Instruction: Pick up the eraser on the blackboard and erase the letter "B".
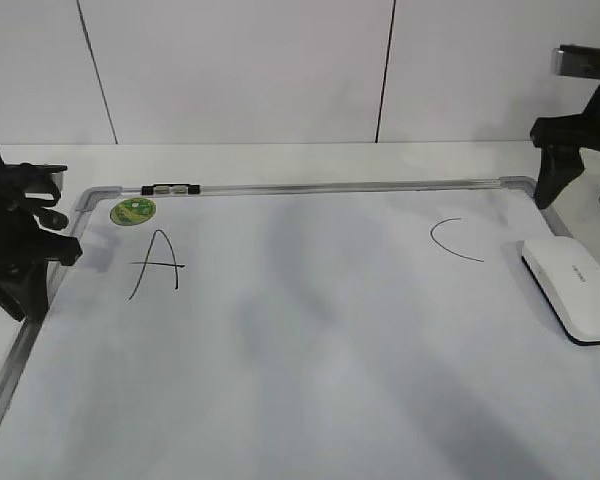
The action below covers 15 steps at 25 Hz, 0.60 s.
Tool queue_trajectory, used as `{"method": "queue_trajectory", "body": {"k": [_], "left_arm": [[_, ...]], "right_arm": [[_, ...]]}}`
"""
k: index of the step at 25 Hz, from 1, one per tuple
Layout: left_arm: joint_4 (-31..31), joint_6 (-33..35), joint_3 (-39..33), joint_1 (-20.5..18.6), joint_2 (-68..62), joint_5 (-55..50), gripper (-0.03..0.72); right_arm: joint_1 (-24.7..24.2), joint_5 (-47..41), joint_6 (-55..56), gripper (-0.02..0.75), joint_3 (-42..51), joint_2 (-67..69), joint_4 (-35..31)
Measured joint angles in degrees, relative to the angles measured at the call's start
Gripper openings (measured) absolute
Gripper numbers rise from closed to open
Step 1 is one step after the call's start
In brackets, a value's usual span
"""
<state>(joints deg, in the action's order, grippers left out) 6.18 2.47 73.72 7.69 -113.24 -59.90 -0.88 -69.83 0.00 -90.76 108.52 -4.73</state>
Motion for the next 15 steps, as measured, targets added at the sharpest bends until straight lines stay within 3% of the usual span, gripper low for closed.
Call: {"method": "queue_trajectory", "body": {"k": [6, 15], "left_arm": [[-0.22, 0.53, 1.36, 0.00, -0.51, -1.75, 0.287], [0.08, 0.71, 10.04, 0.21, 0.44, -8.46, 0.306]], "right_arm": [[0.00, -0.25, 0.40, 0.589, 0.00, -4.51, -0.14], [0.00, -0.44, 0.40, 0.587, 0.00, -13.34, -0.45]]}}
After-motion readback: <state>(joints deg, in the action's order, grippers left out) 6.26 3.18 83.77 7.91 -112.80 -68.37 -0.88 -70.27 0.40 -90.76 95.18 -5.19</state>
